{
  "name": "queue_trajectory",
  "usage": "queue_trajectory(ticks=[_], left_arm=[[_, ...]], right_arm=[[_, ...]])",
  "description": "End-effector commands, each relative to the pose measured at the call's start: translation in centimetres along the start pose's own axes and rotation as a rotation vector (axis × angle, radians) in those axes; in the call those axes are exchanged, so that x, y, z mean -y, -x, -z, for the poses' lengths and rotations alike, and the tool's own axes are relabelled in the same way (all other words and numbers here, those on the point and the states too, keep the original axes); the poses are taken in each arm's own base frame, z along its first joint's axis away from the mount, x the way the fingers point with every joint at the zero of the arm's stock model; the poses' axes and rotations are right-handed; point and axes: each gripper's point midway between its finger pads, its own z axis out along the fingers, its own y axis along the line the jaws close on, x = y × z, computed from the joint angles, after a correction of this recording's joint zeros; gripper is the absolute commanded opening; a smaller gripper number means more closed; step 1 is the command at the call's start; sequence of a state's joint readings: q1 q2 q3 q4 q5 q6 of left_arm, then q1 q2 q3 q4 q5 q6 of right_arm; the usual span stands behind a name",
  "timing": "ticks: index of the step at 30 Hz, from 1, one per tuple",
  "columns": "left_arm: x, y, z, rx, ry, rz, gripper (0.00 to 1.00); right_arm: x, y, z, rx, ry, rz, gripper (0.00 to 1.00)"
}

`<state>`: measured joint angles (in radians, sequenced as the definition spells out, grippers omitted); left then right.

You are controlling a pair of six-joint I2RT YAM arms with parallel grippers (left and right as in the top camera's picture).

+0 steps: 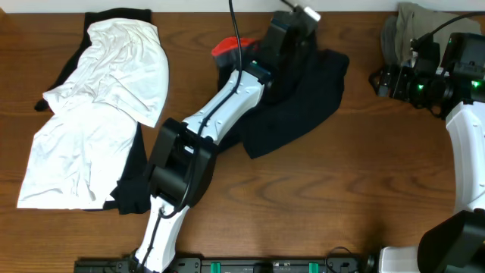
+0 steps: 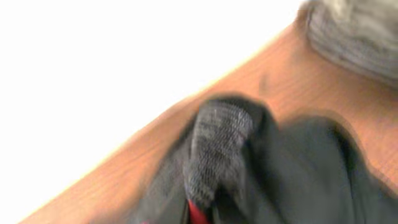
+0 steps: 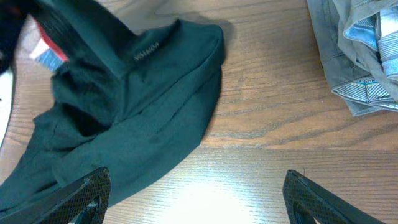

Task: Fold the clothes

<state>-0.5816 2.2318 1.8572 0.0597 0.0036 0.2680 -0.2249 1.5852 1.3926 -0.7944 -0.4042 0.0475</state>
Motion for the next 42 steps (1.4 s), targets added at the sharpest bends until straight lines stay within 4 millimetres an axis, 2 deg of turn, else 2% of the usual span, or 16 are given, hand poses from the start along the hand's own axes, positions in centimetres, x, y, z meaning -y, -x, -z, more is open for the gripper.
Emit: queue_trajectory(ticks=[1, 4, 12, 13, 15, 16, 21, 23, 25, 28, 32, 34, 36, 38, 39, 42], left_arm=[[0.8, 2.3, -0.7, 0.111, -0.007, -0.027, 0.06], [1.4, 2.6, -1.9, 0.188, 0.001, -0.025, 0.06], [3.0, -0.7, -5.4, 0.24, 0.001, -0.002, 0.06], [3.2, -1.2, -5.7, 0.244, -0.001, 0.016, 0.13], [3.3, -2.0, -6.2, 0.233, -0.009, 0.065, 0.54], [3.4, -2.3, -6.2, 0.223, -0.015, 0.095, 0.98], [3.3, -2.4, -5.5, 0.148, -0.032, 0.198, 0.98], [3.0, -2.0, -4.2, 0.084, -0.039, 0.239, 0.98], [2.5, -1.7, -2.1, -0.006, -0.042, 0.249, 0.98], [0.8, -1.6, 2.4, -0.159, -0.03, 0.247, 0.98], [-2.5, -0.8, 9.0, -0.283, 0.004, 0.261, 0.98], [-4.0, -0.7, 11.9, -0.326, 0.021, 0.274, 0.98], [-4.5, -1.1, 13.9, -0.371, 0.016, 0.284, 0.98], [-4.0, -2.5, 15.2, -0.444, -0.018, 0.295, 0.98], [-3.3, -3.8, 15.9, -0.507, -0.046, 0.301, 0.98], [-1.6, -9.0, 17.9, -0.731, -0.079, 0.318, 0.98]], right_arm=[[-0.6, 0.4, 0.2, 0.008, 0.01, 0.024, 0.86], [-0.6, 0.4, 0.2, 0.007, 0.009, 0.023, 0.86], [-0.6, 0.0, -0.7, -0.017, 0.014, 0.023, 0.86], [-0.6, 0.0, -1.0, -0.022, 0.015, 0.022, 0.86], [-0.5, -0.1, -1.4, -0.028, 0.015, 0.021, 0.86], [-0.4, -0.1, -1.6, -0.032, 0.015, 0.018, 0.86], [-0.2, 0.2, -2.0, -0.024, 0.015, 0.023, 0.86], [-0.3, 0.6, -2.0, -0.007, 0.016, 0.029, 0.86], [-0.3, 1.0, -2.0, 0.008, 0.017, 0.043, 0.86], [-0.7, 1.2, -2.0, 0.016, 0.025, 0.077, 0.86], [-1.7, 1.1, -2.4, 0.013, 0.029, 0.13, 0.86], [-2.3, 1.0, -2.6, 0.012, 0.032, 0.146, 0.87], [-2.9, 1.0, -2.8, 0.011, 0.04, 0.157, 0.87], [-3.3, 0.8, -2.9, 0.007, 0.046, 0.159, 0.87], [-3.4, 0.8, -2.9, 0.005, 0.048, 0.153, 0.87], [-3.5, 0.6, -3.0, -0.002, 0.049, 0.147, 0.87]])
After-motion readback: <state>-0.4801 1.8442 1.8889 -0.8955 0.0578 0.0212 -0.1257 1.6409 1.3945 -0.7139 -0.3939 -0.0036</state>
